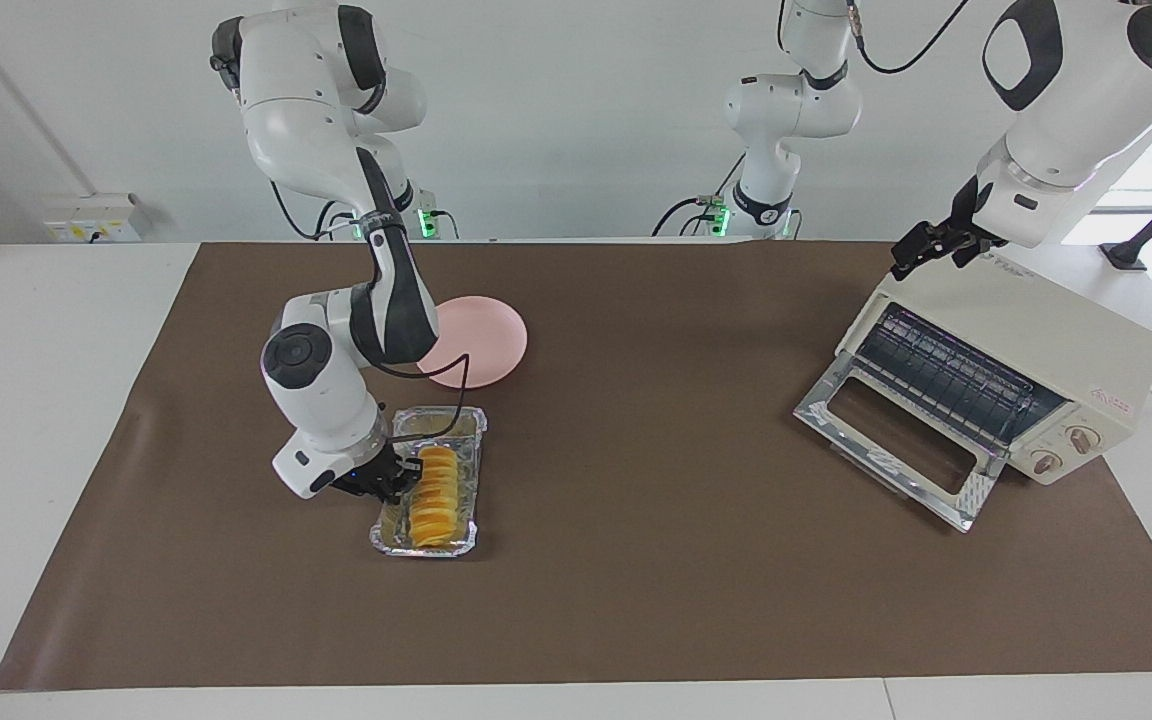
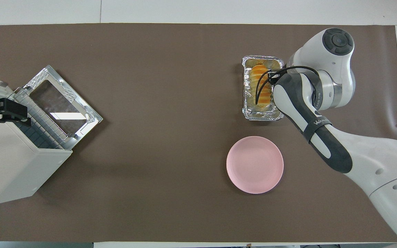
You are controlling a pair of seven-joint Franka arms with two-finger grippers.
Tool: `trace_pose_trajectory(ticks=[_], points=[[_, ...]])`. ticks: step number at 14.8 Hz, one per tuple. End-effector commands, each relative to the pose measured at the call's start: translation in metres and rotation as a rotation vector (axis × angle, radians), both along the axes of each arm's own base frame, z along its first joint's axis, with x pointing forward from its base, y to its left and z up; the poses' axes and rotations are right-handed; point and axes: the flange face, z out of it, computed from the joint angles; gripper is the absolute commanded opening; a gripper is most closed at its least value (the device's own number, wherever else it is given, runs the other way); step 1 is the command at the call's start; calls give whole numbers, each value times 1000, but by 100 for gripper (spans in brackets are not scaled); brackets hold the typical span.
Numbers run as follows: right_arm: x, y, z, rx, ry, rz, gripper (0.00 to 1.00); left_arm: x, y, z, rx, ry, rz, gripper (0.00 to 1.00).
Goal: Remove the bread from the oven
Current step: 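Grasp the orange bread slices in the tray with the right gripper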
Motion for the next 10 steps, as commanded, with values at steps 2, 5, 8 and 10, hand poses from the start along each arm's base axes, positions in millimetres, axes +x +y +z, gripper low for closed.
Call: trace_pose_trajectory(ticks=[2, 5, 8, 10], points=[[-2, 2, 28, -7, 55, 29, 100, -3, 3, 3, 14, -14, -5, 100], [2, 7, 53, -7, 71, 29, 100, -3, 3, 4, 13, -15, -5, 100], [-3, 41, 53, -29, 65, 7, 100, -3, 3, 3, 14, -14, -5, 100], [-7, 55, 47, -46, 55, -2, 100, -3, 3, 4, 13, -15, -5, 100]])
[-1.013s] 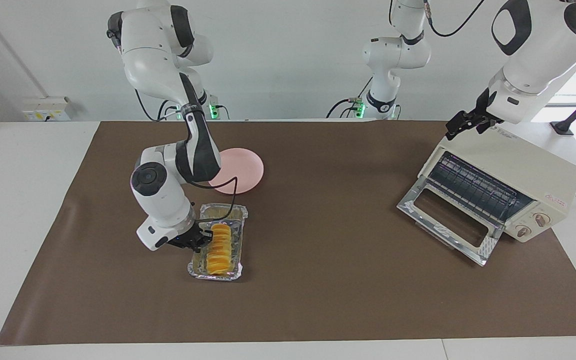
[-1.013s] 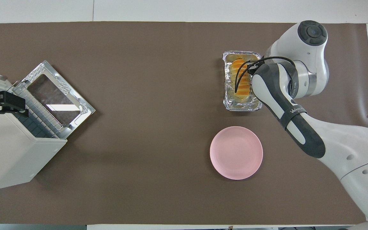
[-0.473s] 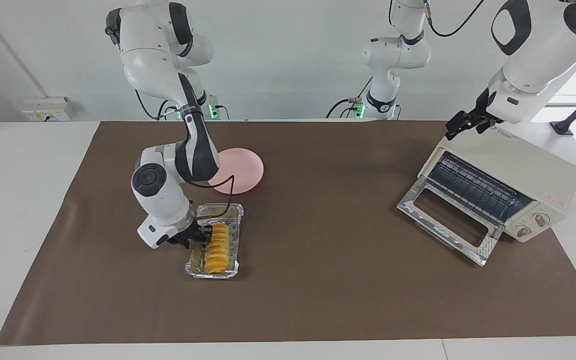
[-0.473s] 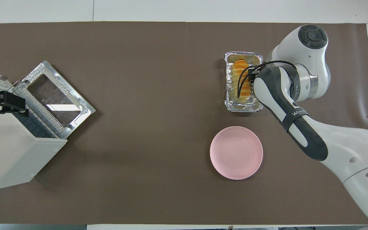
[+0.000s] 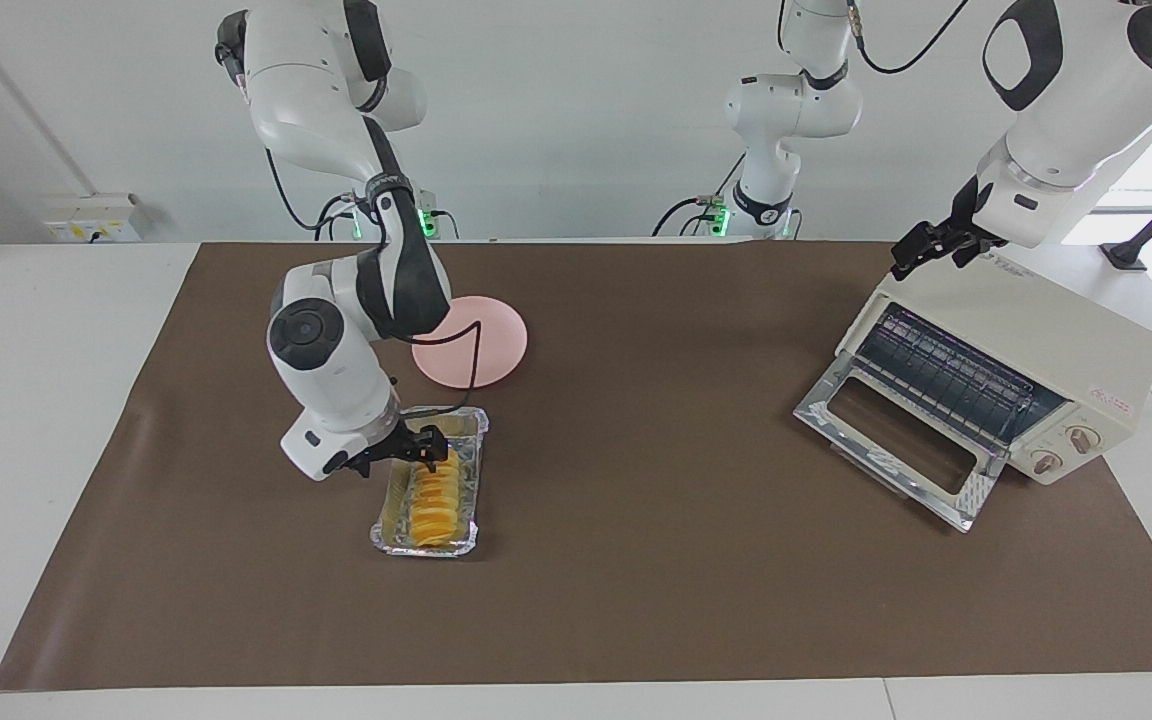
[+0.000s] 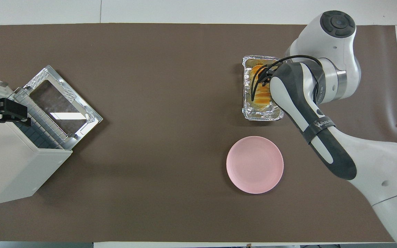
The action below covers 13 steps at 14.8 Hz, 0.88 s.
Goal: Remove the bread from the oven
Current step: 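Grasp the orange bread slices in the tray with the right gripper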
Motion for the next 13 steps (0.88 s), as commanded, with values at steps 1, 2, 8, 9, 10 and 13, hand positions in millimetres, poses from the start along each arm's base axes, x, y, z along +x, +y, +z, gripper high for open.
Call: trace_pose_trajectory(ticks=[1, 2, 8, 9, 10, 13], points=[[-5, 14, -14, -25, -7, -11, 100, -3, 3, 4, 13, -15, -5, 100], [-7, 14, -22, -24, -17, -9, 100, -3, 3, 3, 14, -14, -5, 100], [-17, 21, -51, -27, -47, -17, 92, -3, 3, 3, 14, -14, -5, 100], [-17, 21, -51, -28, -49, -16, 70, -3, 3, 3, 14, -14, -5, 100], [-17, 21, -51, -28, -49, -16, 24, -3, 3, 3, 14, -14, -5, 100], [-16, 23, -49, -27, -54, -12, 0, -3, 3, 3, 14, -14, -5, 100]])
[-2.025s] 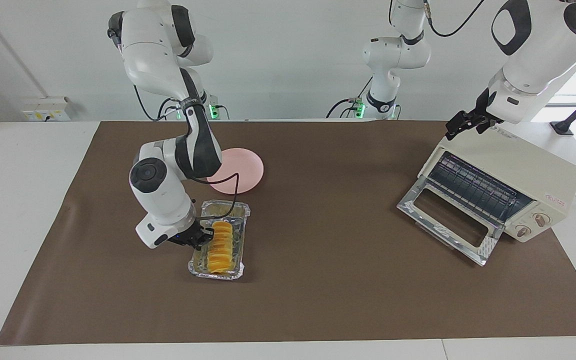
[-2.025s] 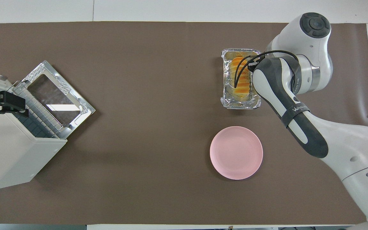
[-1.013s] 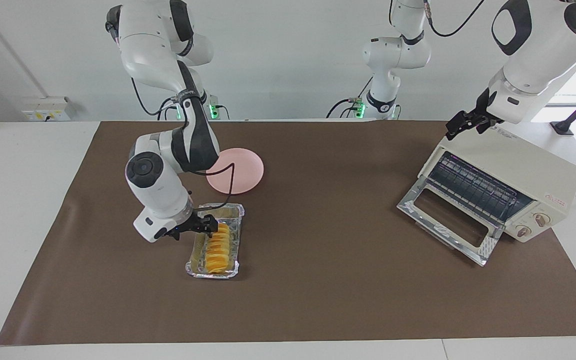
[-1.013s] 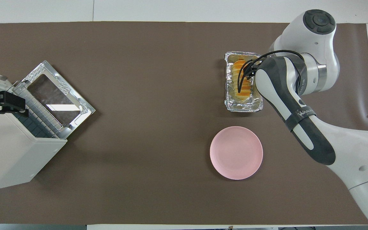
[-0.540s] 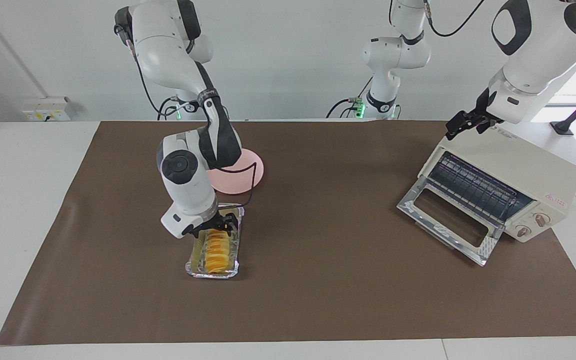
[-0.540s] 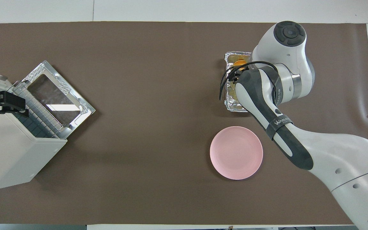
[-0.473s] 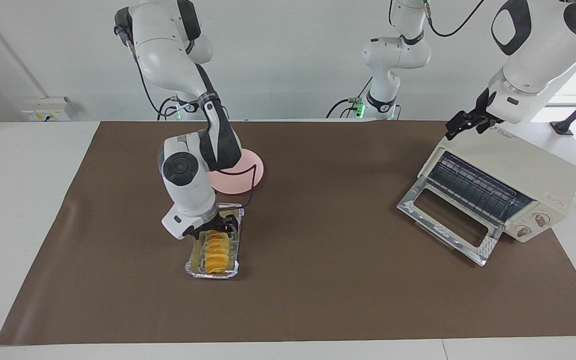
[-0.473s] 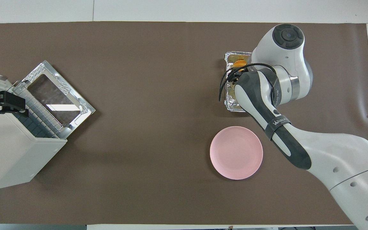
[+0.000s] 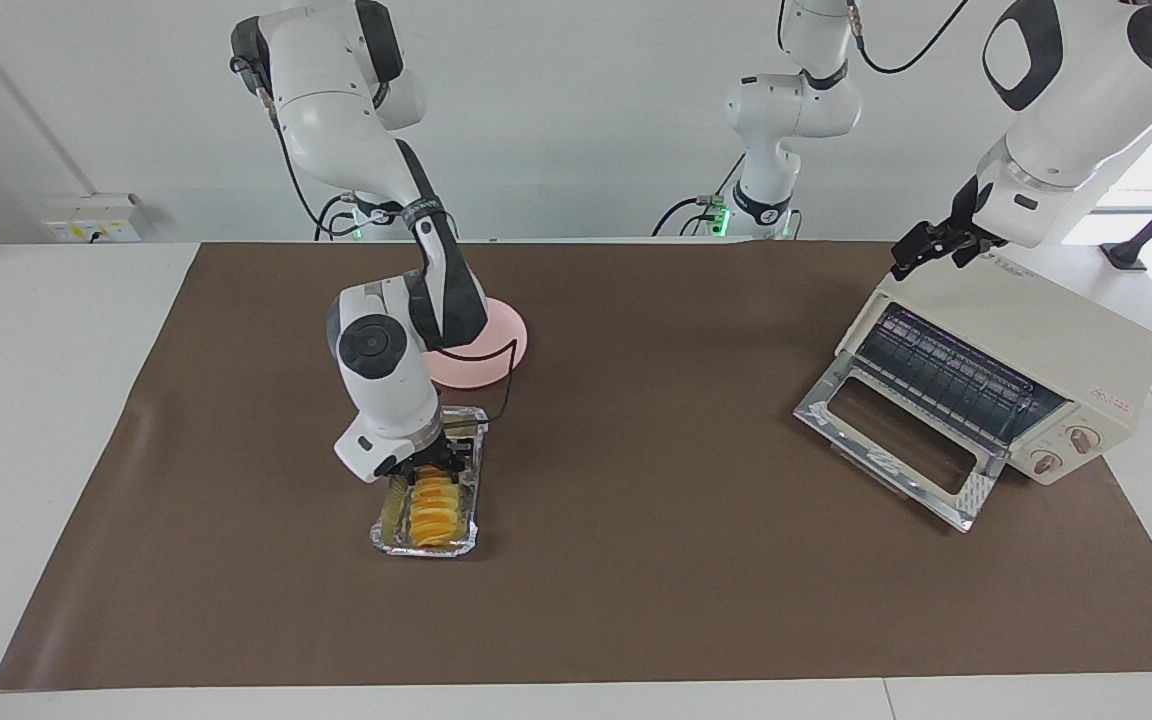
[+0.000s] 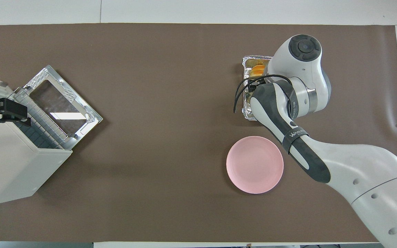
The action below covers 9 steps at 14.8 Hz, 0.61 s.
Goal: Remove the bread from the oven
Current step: 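Grasp the orange bread slices in the tray with the right gripper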
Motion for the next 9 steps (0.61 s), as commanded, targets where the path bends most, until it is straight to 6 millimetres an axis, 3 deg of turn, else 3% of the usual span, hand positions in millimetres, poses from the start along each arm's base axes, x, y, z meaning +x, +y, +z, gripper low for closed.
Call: trace_pose_trajectory(ticks=[1, 6, 9], points=[[-1, -2, 5, -16, -22, -7, 0, -3, 3, 3, 14, -14, -5, 100], [4, -7, 15, -16, -20, -12, 0, -3, 3, 3, 14, -14, -5, 100], [12, -12, 42, -23, 4, -20, 0, -3, 3, 3, 14, -14, -5, 100]])
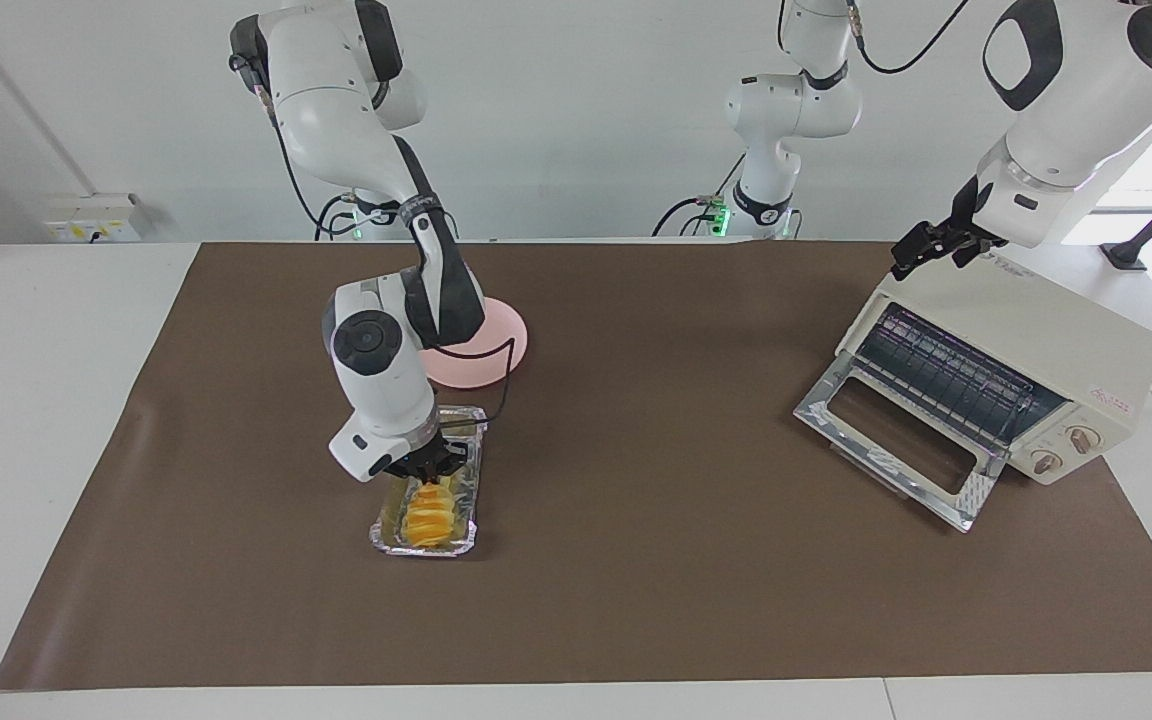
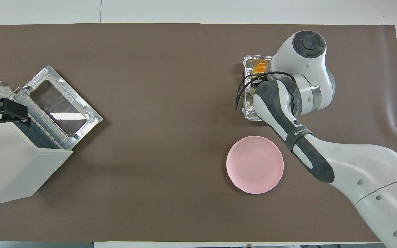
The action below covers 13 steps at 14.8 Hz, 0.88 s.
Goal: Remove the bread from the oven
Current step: 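Lift the bread slices out of the foil tray with the right gripper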
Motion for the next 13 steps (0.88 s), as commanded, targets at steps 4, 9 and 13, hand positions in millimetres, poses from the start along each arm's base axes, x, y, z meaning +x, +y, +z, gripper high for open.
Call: trace_pose_trajectory(ticks=[4, 9, 13], points=[[-8, 0, 65, -21, 51, -5, 0, -3, 3, 3, 14, -14, -5, 100], [-66, 10, 134, -34, 124, 12, 0, -3, 3, 3, 14, -14, -5, 100], [-143, 13, 141, -4, 158, 24, 0, -3, 3, 3, 14, -14, -5, 100]])
